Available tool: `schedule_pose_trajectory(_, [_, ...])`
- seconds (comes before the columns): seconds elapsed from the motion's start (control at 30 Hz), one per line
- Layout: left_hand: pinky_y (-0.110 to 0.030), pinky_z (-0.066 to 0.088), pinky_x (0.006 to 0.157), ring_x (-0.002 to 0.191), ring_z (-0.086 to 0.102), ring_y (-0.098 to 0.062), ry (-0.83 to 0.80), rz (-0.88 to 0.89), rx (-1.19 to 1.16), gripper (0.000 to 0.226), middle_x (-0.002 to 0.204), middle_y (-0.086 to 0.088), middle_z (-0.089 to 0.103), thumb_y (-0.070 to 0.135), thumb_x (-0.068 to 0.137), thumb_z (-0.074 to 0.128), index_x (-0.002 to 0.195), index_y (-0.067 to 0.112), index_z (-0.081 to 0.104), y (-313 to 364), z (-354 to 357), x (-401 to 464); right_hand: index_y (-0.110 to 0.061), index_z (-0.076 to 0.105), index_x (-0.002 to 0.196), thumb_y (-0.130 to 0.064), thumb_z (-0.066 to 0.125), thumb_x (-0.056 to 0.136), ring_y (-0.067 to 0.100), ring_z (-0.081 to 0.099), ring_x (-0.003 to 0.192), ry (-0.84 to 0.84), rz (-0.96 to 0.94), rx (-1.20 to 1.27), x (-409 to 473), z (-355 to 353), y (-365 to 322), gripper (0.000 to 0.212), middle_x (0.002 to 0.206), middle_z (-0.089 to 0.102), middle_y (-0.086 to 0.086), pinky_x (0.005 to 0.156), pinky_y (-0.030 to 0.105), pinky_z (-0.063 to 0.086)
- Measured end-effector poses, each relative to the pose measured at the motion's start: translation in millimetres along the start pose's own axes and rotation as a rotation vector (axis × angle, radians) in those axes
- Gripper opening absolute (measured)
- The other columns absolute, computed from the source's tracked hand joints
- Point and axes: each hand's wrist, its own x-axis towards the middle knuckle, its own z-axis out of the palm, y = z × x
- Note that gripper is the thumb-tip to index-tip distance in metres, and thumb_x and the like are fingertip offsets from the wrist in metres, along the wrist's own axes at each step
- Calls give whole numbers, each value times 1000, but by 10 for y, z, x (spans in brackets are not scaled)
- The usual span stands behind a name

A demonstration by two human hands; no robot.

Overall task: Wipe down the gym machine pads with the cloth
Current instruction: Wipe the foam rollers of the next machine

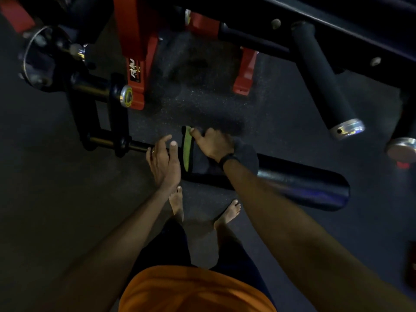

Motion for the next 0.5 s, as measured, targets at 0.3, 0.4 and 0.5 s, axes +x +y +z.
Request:
schedule_pose_trajectory(0.3, [-53, 45, 105, 116, 61, -25, -201, -298, -285, 76, 121, -5, 68, 81, 83, 29, 115, 23, 67, 112, 210, 399, -13, 48, 145, -57, 32, 101, 34, 38, 140, 513, -209, -118, -687, 668, 206, 65, 148, 47, 18, 121, 52, 19])
schedule_pose_trajectory(0.4, [-51, 31, 117, 136, 46, -27, -312, -404, -200, 117, 141, -7, 58, 103, 65, 12, 138, 24, 58, 23, 304, 381, -15, 57, 135, -54, 33, 100, 33, 48, 128, 507, -156, -118, -542, 558, 123, 57, 134, 57, 15, 114, 51, 28])
schedule_pose_trajectory(0.5, [-45, 12, 125, 150, 22, -26, -254, -427, -183, 94, 158, -9, 35, 83, 89, 8, 150, 21, 43, 282, 274, 241, -17, 63, 123, -53, 36, 98, 31, 57, 110, 447, -128, -167, -421, 437, 92, 52, 117, 66, 12, 101, 47, 37])
